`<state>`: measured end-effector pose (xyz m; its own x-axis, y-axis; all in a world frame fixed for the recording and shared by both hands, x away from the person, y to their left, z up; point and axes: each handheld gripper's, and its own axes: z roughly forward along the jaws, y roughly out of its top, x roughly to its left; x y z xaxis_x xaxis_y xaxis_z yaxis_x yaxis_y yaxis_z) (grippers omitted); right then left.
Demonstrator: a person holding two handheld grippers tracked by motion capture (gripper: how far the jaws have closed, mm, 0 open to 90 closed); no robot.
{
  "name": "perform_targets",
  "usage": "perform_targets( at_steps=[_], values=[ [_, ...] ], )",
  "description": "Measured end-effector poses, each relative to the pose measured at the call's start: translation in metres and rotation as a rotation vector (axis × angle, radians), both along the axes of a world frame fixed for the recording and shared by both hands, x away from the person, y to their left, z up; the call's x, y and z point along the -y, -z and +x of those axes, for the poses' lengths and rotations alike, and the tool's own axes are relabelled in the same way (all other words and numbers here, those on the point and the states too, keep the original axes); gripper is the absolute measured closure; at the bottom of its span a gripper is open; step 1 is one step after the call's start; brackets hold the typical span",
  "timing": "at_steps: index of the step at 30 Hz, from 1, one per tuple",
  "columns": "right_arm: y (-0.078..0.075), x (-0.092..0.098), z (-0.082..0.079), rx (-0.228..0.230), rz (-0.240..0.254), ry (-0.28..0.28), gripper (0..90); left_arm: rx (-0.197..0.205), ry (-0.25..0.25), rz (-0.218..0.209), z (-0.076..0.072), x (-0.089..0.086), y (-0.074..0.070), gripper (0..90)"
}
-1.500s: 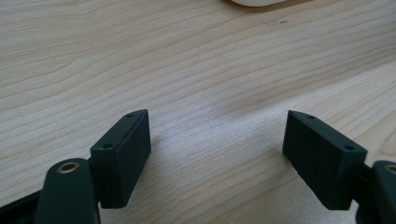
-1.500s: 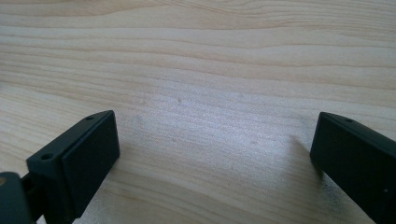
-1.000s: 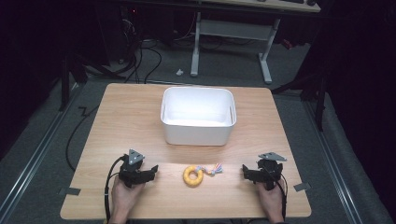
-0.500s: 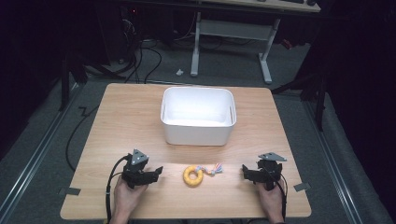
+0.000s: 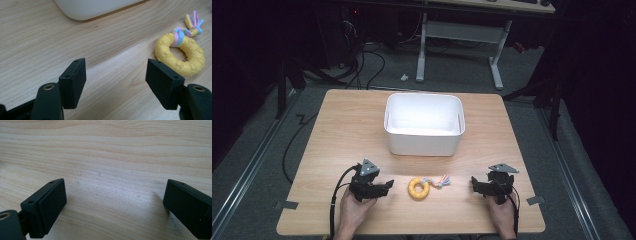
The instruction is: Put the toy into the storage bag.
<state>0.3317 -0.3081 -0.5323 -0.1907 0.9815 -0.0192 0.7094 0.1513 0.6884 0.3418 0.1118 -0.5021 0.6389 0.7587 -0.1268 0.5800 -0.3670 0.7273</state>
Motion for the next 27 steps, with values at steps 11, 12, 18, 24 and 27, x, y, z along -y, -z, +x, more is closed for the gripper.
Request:
perform_targets(
  at_steps=[11,12,18,24,27],
  values=[
    [0.0,0.0,-0.001,0.002,0.001,-0.005,6.5,0.002,0.078,0.004,-0.002,0.023,-0.009,37.6],
    [0.0,0.0,-0.001,0.002,0.001,-0.005,6.5,-0.004,0.089,-0.001,-0.002,0.025,-0.01,37.6],
    [0.0,0.0,-0.001,0.006,0.0,-0.01,7.3,-0.02,0.132,-0.005,-0.002,0.041,-0.007,41.2],
    [0.0,0.0,-0.002,0.01,0.0,-0.011,7.8,-0.04,0.154,0.011,-0.001,0.05,-0.004,41.7],
    [0.0,-0.001,-0.002,0.011,0.0,-0.01,7.9,-0.054,0.159,0.003,0.001,0.054,-0.004,42.8]
  ],
)
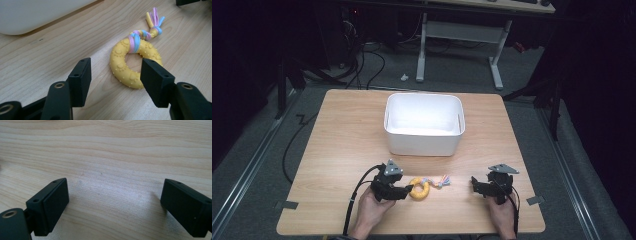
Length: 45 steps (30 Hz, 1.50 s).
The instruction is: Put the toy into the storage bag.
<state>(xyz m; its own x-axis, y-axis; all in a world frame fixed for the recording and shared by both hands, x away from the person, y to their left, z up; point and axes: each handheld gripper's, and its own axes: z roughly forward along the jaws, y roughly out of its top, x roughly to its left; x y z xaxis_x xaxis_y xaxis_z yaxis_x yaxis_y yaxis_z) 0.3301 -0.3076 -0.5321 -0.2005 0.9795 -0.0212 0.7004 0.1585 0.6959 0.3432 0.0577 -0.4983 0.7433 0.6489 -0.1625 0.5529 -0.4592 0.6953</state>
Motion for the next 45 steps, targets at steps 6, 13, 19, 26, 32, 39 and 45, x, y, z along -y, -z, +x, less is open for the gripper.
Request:
perform_targets(
  at_steps=[6,13,19,26,32,39,45],
  values=[
    [0.0,0.0,0.0,0.0,0.0,0.0,7.9,-0.023,0.015,0.016,0.005,0.01,-0.001,46.4],
    [0.0,0.0,0.0,0.001,0.0,-0.002,8.6,-0.042,0.028,0.074,0.011,0.021,-0.002,47.5],
    [0.0,0.0,0.0,0.0,0.002,-0.001,8.8,-0.057,0.035,0.128,0.016,0.03,-0.002,48.8],
    [0.0,0.0,-0.001,0.002,0.001,-0.001,9.1,-0.077,0.038,0.171,0.02,0.039,0.002,52.2],
    [0.0,0.0,-0.001,0.003,0.002,-0.003,9.5,-0.089,0.046,0.204,0.021,0.046,0.007,55.4],
    [0.0,-0.001,-0.001,0.002,0.001,-0.004,9.9,-0.092,0.039,0.221,0.021,0.047,0.007,61.8],
    [0.0,-0.001,-0.001,0.003,0.0,-0.005,10.0,-0.078,0.044,0.246,0.021,0.05,0.007,64.6]
  ],
)
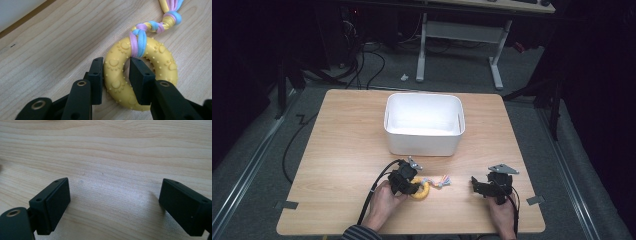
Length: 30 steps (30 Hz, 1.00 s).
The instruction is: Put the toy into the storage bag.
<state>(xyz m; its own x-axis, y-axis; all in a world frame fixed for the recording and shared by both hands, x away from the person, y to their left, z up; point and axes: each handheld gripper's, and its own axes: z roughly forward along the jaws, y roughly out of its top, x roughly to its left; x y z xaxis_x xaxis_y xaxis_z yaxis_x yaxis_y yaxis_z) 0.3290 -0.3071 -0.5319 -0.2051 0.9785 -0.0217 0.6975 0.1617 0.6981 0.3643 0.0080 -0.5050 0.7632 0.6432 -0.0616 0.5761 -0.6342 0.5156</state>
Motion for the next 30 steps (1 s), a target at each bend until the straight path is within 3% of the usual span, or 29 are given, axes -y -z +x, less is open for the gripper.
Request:
perform_targets(
  at_steps=[26,30],
  values=[
    [0.0,0.0,0.0,0.002,-0.001,-0.005,11.0,0.026,0.048,-0.024,-0.006,-0.005,-0.009,67.9],
    [0.0,0.0,0.0,0.004,0.0,-0.008,11.5,0.028,0.044,-0.044,-0.008,-0.008,-0.013,68.0]
  ],
)
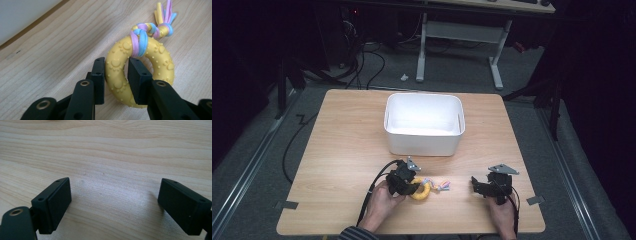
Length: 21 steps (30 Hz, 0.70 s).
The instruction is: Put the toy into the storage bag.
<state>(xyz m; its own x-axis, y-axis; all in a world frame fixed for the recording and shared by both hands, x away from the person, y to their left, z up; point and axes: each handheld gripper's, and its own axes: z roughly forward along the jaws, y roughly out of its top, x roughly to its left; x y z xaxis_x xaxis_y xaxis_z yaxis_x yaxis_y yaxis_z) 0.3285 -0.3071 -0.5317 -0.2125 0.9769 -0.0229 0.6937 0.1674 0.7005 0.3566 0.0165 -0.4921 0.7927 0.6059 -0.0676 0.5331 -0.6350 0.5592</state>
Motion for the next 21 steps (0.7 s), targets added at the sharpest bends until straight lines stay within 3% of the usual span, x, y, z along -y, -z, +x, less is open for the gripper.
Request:
perform_targets(
  at_steps=[6,21],
  values=[
    [0.0,0.0,0.0,0.0,0.0,-0.001,11.9,-0.003,0.0,-0.013,-0.002,-0.006,-0.006,68.1],
    [0.0,0.0,-0.001,0.003,-0.002,-0.008,12.9,0.037,-0.002,-0.047,-0.009,-0.024,-0.033,68.1]
  ],
)
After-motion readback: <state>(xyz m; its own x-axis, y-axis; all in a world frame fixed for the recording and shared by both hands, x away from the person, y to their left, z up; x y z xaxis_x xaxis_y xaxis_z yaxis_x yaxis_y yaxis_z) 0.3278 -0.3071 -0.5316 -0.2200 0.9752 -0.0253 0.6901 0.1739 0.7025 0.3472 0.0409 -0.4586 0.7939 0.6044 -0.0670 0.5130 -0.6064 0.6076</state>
